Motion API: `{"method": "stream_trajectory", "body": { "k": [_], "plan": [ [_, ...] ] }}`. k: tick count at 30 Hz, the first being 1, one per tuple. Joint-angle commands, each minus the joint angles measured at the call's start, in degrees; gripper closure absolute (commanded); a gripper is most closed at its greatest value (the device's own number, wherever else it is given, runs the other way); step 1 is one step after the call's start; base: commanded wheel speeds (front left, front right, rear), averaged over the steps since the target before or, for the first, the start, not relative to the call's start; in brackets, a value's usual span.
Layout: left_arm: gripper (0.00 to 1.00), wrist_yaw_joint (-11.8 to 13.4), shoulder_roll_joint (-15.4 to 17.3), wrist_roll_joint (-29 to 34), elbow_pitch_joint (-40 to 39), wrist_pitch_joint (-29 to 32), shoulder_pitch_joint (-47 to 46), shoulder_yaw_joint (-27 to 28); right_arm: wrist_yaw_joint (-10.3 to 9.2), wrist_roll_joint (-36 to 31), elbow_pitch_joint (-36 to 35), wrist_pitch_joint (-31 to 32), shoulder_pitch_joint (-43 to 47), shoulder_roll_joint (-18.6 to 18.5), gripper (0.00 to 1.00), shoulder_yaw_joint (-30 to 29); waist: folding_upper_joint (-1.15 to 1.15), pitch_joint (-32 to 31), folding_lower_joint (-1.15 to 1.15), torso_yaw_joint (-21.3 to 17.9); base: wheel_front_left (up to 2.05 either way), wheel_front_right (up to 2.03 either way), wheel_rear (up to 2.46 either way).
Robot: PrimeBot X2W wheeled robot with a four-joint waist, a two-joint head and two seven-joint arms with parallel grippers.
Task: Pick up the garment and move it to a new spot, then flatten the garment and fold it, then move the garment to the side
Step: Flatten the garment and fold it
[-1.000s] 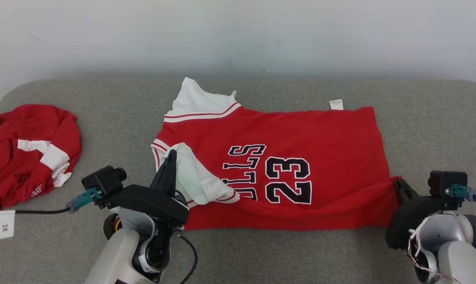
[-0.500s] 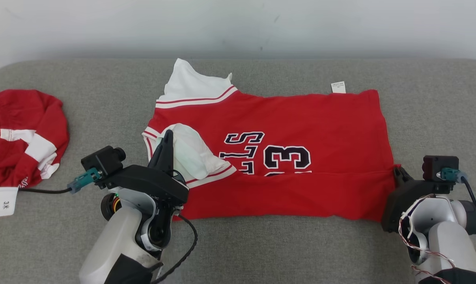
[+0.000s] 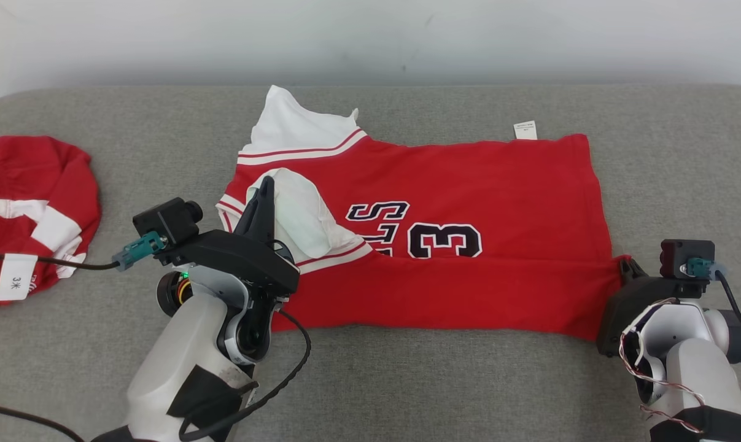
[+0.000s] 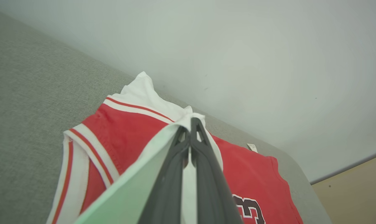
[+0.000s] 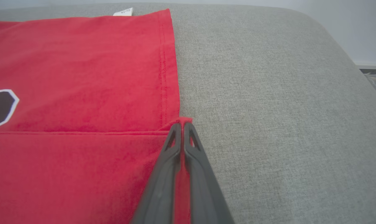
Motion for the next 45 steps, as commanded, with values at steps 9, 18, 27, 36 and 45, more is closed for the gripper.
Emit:
{"method": "stream_trajectory", "body": {
  "k": [9,18,27,36,45],
  "plan": [
    [1.00,-0.6,-0.2,0.8,3.9,-1.8,-3.6,-0.5,0.06,0.9,3.8,-3.4,-3.7,0.2,0.57,2.1,-0.01,0.8,0.00,-1.4,0.00,0.00,0.00],
    [0.00,-0.1,2.2,4.9,7.5,-4.0,-2.3,-2.0,0.06,4.7,6.2,-8.0,-5.1,0.2,0.00,4.2,-0.01,-1.2,0.00,-1.1,0.00,0.00,0.00],
    [0.00,3.5,6.6,9.9,6.0,-3.1,5.8,-5.6,0.06,5.6,-1.1,-2.1,1.4,-1.3,0.00,3.2,-0.01,-4.8,0.00,-0.1,0.00,0.00,0.00],
    [0.00,7.4,8.6,10.1,2.0,2.7,13.0,-7.7,0.06,6.4,-11.1,3.7,8.1,-1.0,0.00,2.4,-0.01,-5.8,0.00,-0.1,0.00,0.00,0.00],
    [0.00,12.2,9.5,10.6,3.6,8.0,12.4,-8.6,0.06,6.8,-15.2,6.2,8.5,-0.5,0.00,5.0,-0.01,-3.8,0.00,-1.2,0.00,0.00,0.00]
  ]
}}
